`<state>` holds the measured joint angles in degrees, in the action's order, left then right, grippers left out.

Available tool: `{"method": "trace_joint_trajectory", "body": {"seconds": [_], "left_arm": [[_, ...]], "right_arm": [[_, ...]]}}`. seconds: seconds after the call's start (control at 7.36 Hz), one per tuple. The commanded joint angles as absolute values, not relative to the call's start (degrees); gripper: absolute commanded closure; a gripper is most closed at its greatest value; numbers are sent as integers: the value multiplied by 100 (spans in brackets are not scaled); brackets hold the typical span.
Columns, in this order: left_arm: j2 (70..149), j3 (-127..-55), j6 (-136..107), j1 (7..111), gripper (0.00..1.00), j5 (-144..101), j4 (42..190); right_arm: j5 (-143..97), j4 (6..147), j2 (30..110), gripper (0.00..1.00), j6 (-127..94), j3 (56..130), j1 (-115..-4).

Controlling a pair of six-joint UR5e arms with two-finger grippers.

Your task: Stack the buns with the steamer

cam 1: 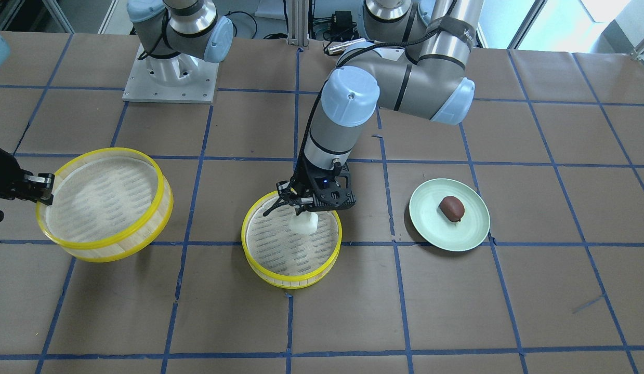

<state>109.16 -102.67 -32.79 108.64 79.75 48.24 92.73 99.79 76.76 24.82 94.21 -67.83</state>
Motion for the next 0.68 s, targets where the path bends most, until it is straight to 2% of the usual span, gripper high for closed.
{"method": "trace_joint_trajectory", "body": {"seconds": [0.0, 0.14, 0.54], "left_arm": [[11206, -10240, -3323, 11004, 42, 8007, 4693], [11189, -10231, -3322, 11004, 0, 8007, 4685], [11145, -10205, -2887, 10943, 0, 8146, 4685]], "right_arm": [[9272, 9984, 7690, 93, 2479, 9431, -6794], [9281, 9984, 7682, 93, 2487, 9431, -6855], [9272, 10037, 7708, 93, 2400, 9448, -7231]]}}
